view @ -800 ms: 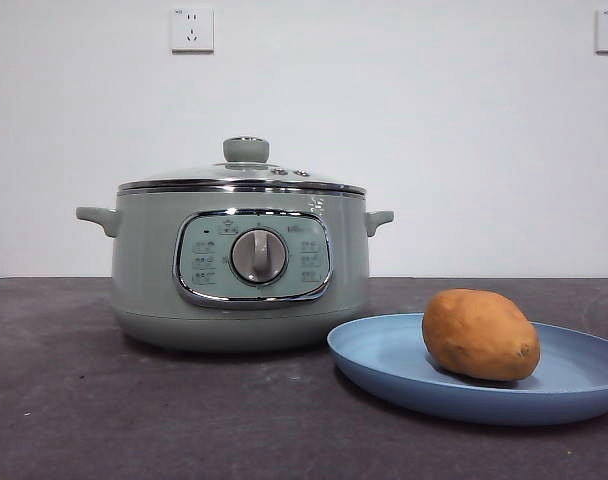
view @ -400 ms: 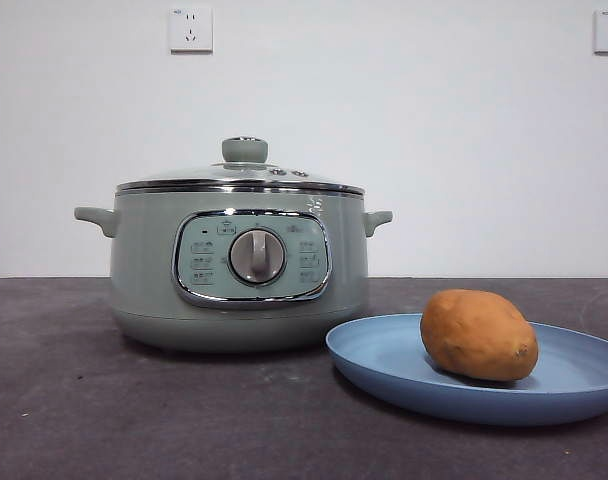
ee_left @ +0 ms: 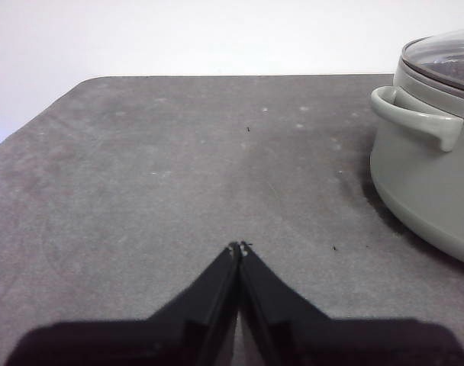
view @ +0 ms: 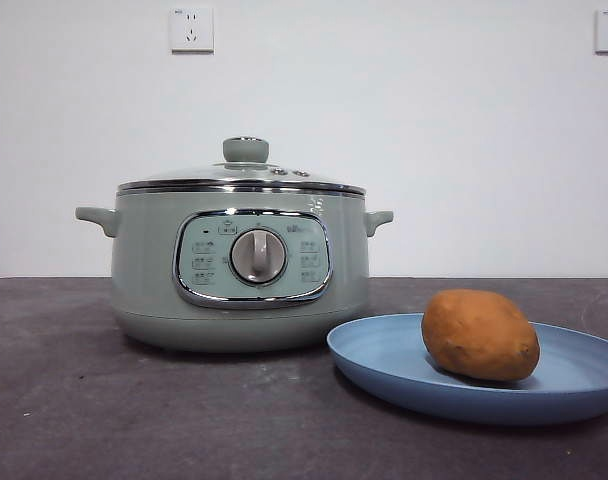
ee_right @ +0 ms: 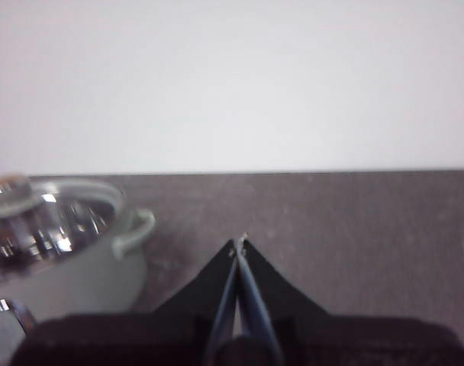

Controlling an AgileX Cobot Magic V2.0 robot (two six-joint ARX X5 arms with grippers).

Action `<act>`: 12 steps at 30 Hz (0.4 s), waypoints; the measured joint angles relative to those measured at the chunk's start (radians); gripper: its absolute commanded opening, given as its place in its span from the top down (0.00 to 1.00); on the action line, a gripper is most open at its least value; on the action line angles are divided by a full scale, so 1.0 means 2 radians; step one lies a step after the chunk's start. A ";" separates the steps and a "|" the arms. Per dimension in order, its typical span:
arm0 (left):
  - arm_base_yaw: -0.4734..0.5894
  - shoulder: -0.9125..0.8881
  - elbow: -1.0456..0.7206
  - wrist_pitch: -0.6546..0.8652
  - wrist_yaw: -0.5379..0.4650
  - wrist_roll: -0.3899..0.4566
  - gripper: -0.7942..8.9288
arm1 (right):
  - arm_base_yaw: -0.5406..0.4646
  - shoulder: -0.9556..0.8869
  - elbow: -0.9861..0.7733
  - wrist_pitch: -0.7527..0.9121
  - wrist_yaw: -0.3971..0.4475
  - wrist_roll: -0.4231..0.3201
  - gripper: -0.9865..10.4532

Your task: Take the potato out from the steamer,put the potato on the plate,close the lid

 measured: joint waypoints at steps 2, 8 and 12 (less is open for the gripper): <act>0.000 0.000 0.000 0.000 0.000 0.000 0.92 | -0.001 -0.018 -0.030 0.000 0.000 0.000 0.91; 0.000 0.000 0.000 0.000 0.000 0.000 0.92 | -0.001 -0.069 -0.106 0.000 0.000 0.003 0.91; 0.000 0.000 0.000 0.000 0.000 0.000 0.92 | -0.001 -0.087 -0.131 -0.001 0.000 0.010 0.91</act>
